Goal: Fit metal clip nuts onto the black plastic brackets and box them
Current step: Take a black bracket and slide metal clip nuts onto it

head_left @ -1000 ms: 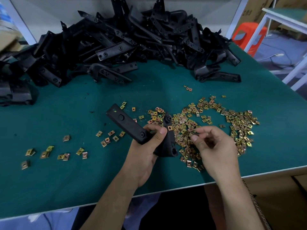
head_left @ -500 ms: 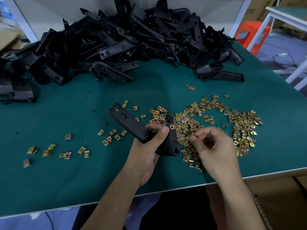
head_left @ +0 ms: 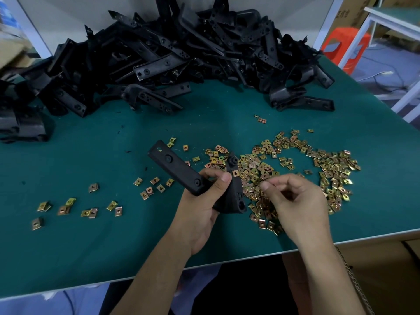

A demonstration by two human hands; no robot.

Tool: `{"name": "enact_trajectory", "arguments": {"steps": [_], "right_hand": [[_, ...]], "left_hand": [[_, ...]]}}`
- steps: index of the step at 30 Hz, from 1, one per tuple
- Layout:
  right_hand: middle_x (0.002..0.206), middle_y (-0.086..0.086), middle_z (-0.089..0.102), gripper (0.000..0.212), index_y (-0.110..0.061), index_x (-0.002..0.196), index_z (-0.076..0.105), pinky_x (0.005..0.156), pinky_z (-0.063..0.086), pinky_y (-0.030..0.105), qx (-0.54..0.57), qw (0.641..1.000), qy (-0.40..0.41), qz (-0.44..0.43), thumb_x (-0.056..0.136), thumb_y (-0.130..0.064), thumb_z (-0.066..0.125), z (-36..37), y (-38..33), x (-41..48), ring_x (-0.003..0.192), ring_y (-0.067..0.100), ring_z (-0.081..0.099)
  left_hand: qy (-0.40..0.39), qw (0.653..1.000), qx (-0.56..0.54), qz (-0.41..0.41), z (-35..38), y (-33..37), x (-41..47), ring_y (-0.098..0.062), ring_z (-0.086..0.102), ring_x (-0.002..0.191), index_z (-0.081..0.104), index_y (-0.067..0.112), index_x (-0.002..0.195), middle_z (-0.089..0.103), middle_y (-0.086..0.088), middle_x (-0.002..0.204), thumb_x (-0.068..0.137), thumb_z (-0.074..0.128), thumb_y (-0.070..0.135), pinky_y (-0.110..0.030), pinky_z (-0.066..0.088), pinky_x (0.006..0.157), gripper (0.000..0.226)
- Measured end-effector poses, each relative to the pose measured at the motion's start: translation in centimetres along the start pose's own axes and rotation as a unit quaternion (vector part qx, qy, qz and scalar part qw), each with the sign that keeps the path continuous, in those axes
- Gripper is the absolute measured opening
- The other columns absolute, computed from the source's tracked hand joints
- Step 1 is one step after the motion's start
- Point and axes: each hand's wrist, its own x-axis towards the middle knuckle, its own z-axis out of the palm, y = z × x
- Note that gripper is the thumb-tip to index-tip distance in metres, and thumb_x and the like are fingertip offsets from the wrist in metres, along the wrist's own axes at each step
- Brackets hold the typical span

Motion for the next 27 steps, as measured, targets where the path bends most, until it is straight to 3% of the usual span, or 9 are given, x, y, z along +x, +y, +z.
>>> {"name": "enact_trajectory", "arguments": {"steps": [4,8,12,16,19,24,27], "right_hand": [[0.074,-0.016,0.069,0.002,-0.037,0.087,0.073,0.064,0.041,0.004,0.011,1.0,0.006,-0.006,0.088,-0.036,0.073,-0.1,-0.3,-0.1,0.078,-0.006,0.062],[0.077,-0.014,0.068,0.005,-0.04,0.087,0.074,0.065,0.042,0.012,-0.006,1.0,0.004,-0.003,0.082,-0.039,0.076,-0.2,-0.4,-0.1,0.078,-0.002,0.062],[0.092,-0.013,0.064,0.02,-0.036,0.097,0.077,0.068,0.035,0.006,-0.111,0.994,-0.012,-0.014,0.079,-0.041,0.081,-0.2,-0.1,0.3,0.084,-0.003,0.056],[0.103,-0.006,0.06,0.026,-0.031,0.108,0.076,0.086,0.034,0.026,-0.179,0.982,-0.009,-0.059,0.084,-0.04,0.077,0.8,-0.5,0.9,0.103,0.012,0.047],[0.11,0.0,0.06,0.03,-0.03,0.114,0.074,0.089,0.029,0.032,-0.233,0.97,-0.026,-0.061,0.087,-0.042,0.073,1.9,-1.2,1.4,0.106,0.02,0.042],[0.105,-0.002,0.06,0.008,-0.032,0.092,0.076,0.09,0.031,0.036,-0.226,0.973,-0.025,-0.032,0.085,-0.036,0.077,2.4,-1.6,2.0,0.11,0.024,0.045],[0.104,-0.002,0.059,0.005,-0.03,0.089,0.076,0.093,0.033,0.038,-0.233,0.972,-0.027,-0.026,0.087,-0.033,0.073,2.6,-1.8,2.0,0.109,0.024,0.046]], "left_hand": [[0.0,1.0,-0.007,0.001,0.0,0.0,0.0,-0.013,0.071,0.081,0.066,0.02,0.079,0.07,-0.003,0.087,0.08,0.075,0.023,-0.026,0.057,0.067,0.009],[-0.001,1.0,-0.004,0.004,0.0,0.0,0.1,-0.013,0.07,0.081,0.067,0.021,0.078,0.07,-0.003,0.087,0.079,0.076,0.024,-0.028,0.058,0.067,0.01],[-0.002,1.0,-0.003,0.006,0.0,-0.1,0.1,-0.014,0.07,0.083,0.067,0.022,0.078,0.071,-0.002,0.088,0.077,0.078,0.026,-0.03,0.059,0.069,0.011],[-0.002,1.0,-0.005,0.007,-0.1,-0.1,0.2,-0.013,0.071,0.082,0.067,0.022,0.078,0.071,-0.002,0.087,0.077,0.078,0.026,-0.028,0.058,0.068,0.012],[-0.003,1.0,-0.005,0.007,-0.1,0.0,0.2,-0.013,0.071,0.082,0.067,0.021,0.079,0.071,-0.002,0.087,0.077,0.078,0.026,-0.03,0.059,0.069,0.012],[0.001,1.0,-0.008,0.008,0.0,0.0,0.2,-0.013,0.071,0.08,0.068,0.021,0.077,0.071,-0.003,0.086,0.079,0.077,0.024,-0.029,0.058,0.067,0.01],[-0.001,1.0,-0.012,0.006,-0.1,0.0,0.2,-0.013,0.07,0.079,0.068,0.021,0.078,0.071,-0.002,0.086,0.078,0.077,0.024,-0.029,0.058,0.067,0.01]]}}
